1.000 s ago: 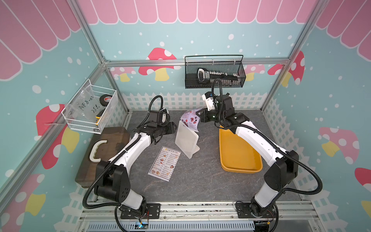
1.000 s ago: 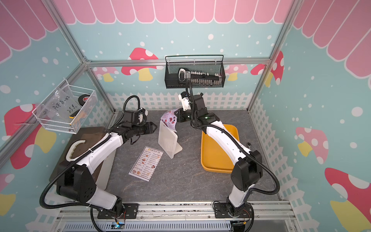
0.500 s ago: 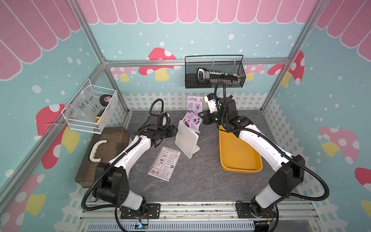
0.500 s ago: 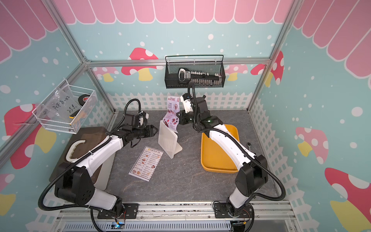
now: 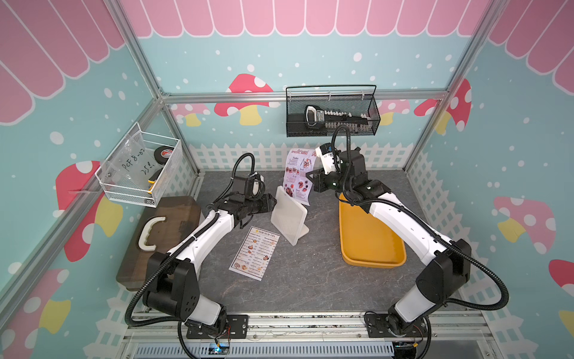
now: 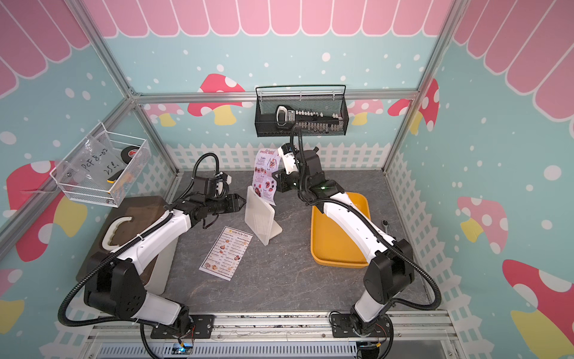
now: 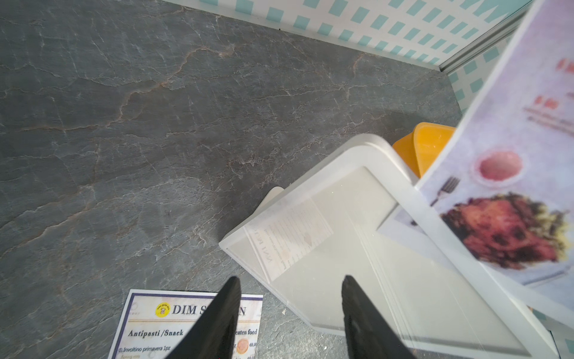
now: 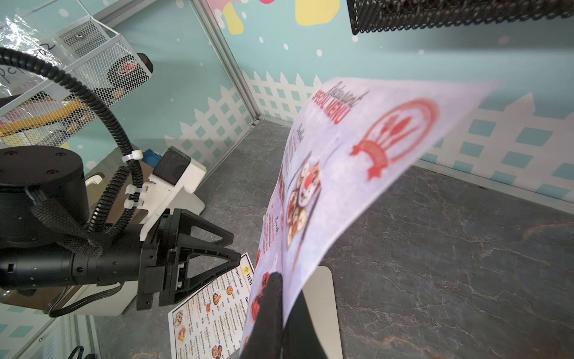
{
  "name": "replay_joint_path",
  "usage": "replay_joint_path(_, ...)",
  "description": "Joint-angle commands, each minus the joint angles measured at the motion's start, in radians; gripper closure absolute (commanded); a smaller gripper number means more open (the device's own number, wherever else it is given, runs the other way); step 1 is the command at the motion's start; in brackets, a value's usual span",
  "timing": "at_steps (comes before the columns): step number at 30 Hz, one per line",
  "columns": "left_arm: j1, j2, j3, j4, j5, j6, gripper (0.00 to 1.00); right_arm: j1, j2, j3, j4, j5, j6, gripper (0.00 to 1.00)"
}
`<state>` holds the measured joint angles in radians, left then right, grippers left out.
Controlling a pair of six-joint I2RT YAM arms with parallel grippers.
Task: Replace the menus in the menu holders
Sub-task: Insert the menu into the menu holder.
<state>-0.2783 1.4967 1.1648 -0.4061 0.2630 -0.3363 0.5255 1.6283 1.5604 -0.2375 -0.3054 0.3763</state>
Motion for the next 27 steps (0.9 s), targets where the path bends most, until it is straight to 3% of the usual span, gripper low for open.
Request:
replay_joint_path(1,-0.003,-0.024,-0.003,0.012,0.007,0.012,0.46,0.007,0.017,-0.014,0.023,-0.002,-0.052,0.96)
replay_joint_path(19,-0.001,-0.016,0.034,-0.013,-0.007,0.030,0.46,0.007,0.043,0.003,0.032,-0.029,-0.111,0.96)
replay_joint_path(27,-0.001,-0.009,0.032,-0.009,-0.007,0.024,0.46,0.012,0.033,-0.060,0.102,-0.062,-0.089,0.96)
